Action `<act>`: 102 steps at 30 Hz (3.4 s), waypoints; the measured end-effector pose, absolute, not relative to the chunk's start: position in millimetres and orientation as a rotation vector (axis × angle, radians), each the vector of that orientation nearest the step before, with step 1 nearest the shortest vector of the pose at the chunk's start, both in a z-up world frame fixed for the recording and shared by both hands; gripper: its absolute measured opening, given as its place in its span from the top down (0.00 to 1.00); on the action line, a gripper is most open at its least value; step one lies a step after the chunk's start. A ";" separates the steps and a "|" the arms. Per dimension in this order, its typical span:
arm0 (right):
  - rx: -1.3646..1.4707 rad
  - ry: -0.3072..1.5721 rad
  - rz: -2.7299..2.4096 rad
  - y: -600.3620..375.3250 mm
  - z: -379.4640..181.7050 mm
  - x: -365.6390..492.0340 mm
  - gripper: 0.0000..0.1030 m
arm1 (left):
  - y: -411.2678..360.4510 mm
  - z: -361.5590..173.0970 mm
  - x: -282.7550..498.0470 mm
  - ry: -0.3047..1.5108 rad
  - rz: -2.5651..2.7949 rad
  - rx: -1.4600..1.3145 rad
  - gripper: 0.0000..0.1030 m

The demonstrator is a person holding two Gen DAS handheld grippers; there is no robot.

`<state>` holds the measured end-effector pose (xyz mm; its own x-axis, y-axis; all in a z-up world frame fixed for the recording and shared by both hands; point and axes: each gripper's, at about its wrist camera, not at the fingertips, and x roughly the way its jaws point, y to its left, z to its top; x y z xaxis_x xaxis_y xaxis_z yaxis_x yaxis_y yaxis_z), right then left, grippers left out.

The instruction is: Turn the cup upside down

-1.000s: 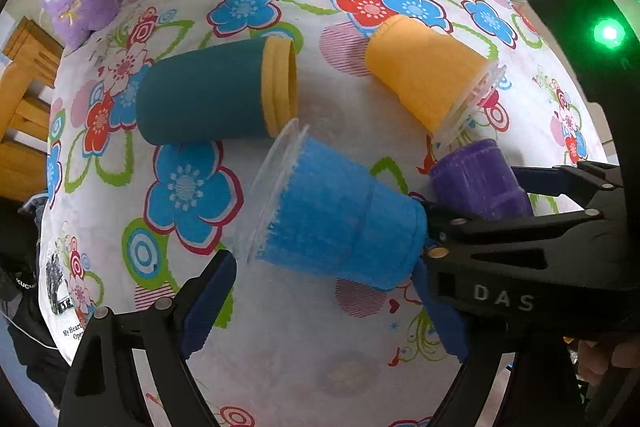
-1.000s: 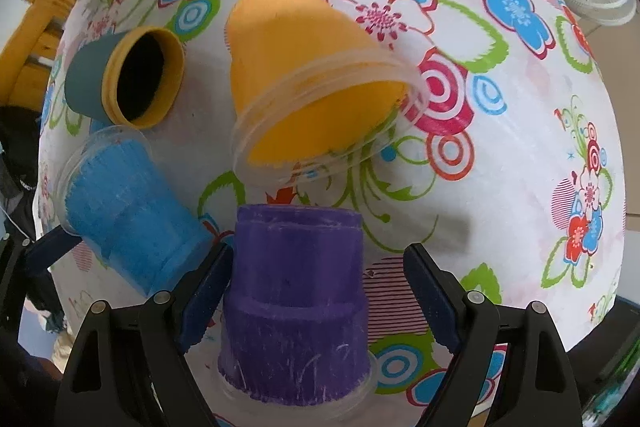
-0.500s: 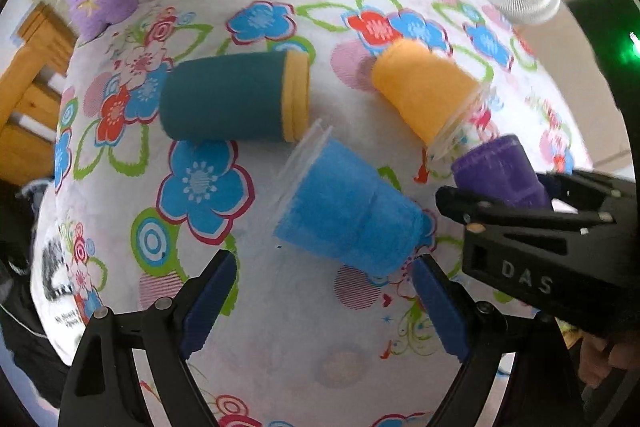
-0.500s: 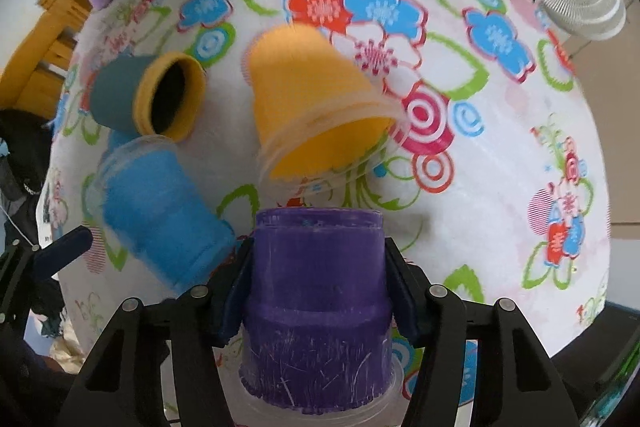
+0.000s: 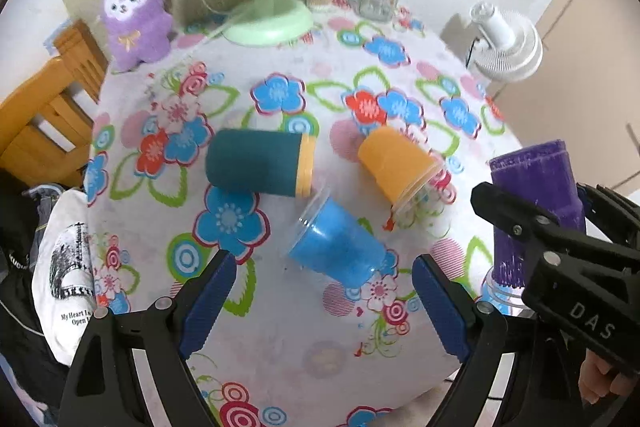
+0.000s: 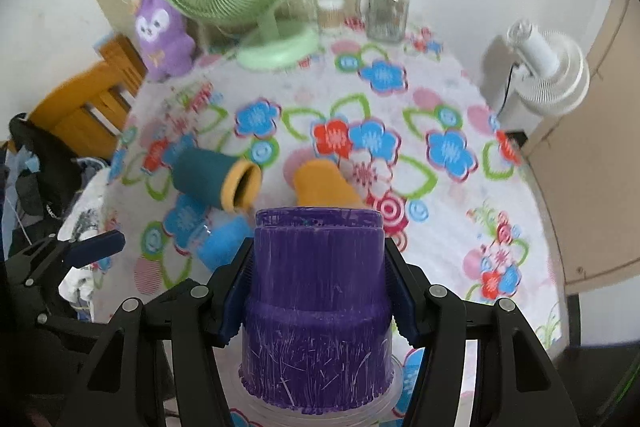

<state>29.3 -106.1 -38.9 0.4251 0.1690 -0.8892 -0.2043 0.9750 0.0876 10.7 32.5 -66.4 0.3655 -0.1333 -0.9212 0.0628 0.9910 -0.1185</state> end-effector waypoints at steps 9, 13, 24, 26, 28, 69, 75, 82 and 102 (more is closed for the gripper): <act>-0.068 0.987 0.381 -116.2 -11.6 11.6 0.39 | 33.5 -41.2 -21.8 1.113 0.015 -0.172 0.12; -0.099 0.949 0.448 -121.8 -10.6 6.8 0.39 | 30.1 -41.4 -35.2 1.097 0.100 -0.211 0.12; -0.099 0.851 0.480 -133.3 -30.1 -1.6 0.39 | 18.3 -51.2 -55.1 1.045 0.158 -0.235 0.11; -0.083 0.828 0.473 -135.6 -36.4 -2.1 0.39 | 16.7 -57.5 -54.9 1.046 0.147 -0.225 0.11; -0.076 0.802 0.458 -136.6 -46.4 -2.2 0.39 | 15.6 -65.5 -54.2 1.035 0.143 -0.209 0.11; -0.001 0.819 0.439 -117.6 -177.7 -9.2 0.24 | 36.2 -187.9 -55.8 1.125 0.061 -0.182 0.11; 0.010 0.869 0.420 -122.8 -151.4 -20.9 0.12 | 32.1 -170.3 -61.5 1.139 0.047 -0.203 0.11; 0.034 0.907 0.402 -137.6 -99.0 -29.8 0.10 | 19.4 -117.5 -68.5 1.116 0.024 -0.204 0.09; -0.021 0.904 0.345 -173.4 27.8 -42.3 0.08 | 3.3 5.0 -87.7 0.998 0.079 -0.188 0.01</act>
